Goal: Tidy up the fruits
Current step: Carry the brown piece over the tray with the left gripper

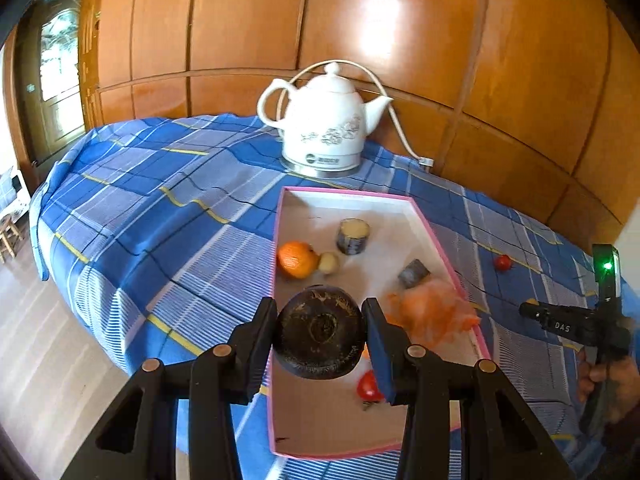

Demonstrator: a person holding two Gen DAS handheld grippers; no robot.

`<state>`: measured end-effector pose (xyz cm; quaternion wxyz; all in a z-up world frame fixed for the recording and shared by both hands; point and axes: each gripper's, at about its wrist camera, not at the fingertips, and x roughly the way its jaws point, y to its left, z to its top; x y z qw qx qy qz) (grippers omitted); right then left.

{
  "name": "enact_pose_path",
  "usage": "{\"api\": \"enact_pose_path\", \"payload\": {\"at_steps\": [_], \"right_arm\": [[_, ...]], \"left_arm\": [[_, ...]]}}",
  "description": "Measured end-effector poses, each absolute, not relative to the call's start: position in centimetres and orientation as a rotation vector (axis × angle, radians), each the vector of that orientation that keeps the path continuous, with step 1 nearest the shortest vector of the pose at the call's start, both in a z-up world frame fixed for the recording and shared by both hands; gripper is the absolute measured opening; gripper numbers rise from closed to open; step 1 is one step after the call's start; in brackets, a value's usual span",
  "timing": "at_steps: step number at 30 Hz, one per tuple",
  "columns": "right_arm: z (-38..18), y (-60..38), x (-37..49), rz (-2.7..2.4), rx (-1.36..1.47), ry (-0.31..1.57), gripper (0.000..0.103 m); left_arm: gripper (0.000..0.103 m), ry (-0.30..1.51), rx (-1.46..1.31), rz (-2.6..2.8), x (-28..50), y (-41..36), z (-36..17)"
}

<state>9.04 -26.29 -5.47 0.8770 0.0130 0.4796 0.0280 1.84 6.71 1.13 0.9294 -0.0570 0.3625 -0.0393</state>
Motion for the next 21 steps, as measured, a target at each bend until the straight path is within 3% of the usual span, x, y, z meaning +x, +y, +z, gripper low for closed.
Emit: {"api": "enact_pose_path", "payload": {"at_steps": [21], "right_arm": [[-6.2, -29.7, 4.4, -0.064, 0.087, 0.938, 0.028]], "left_arm": [[0.044, 0.721, 0.008, -0.268, 0.8, -1.3, 2.2]]}}
